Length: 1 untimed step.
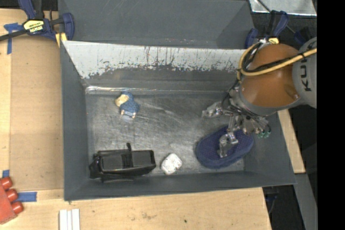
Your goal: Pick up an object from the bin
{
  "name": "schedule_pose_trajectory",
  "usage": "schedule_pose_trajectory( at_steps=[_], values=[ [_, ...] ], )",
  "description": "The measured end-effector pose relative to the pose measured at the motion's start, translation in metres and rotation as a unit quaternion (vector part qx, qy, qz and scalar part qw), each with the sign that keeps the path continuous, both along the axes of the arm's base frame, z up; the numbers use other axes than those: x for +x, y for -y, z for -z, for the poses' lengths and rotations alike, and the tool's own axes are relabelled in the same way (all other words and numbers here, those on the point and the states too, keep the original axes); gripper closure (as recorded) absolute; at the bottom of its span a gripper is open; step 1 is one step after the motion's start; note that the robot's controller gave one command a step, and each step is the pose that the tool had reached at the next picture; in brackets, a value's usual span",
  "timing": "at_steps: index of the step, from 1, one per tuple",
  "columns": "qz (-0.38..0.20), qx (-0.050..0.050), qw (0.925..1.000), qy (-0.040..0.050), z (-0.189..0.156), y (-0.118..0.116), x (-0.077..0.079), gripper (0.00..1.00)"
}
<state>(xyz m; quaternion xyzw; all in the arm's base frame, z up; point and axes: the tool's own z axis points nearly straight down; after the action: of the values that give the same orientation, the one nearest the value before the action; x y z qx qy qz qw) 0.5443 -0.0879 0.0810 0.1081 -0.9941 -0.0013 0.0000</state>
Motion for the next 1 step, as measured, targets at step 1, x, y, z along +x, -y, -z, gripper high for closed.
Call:
schedule_pose_trajectory(
  at_steps=[1],
  values=[
    [0.0,-0.001,1.0,0.0012,-0.0017,0.0008,0.0011,1.0]
  ],
)
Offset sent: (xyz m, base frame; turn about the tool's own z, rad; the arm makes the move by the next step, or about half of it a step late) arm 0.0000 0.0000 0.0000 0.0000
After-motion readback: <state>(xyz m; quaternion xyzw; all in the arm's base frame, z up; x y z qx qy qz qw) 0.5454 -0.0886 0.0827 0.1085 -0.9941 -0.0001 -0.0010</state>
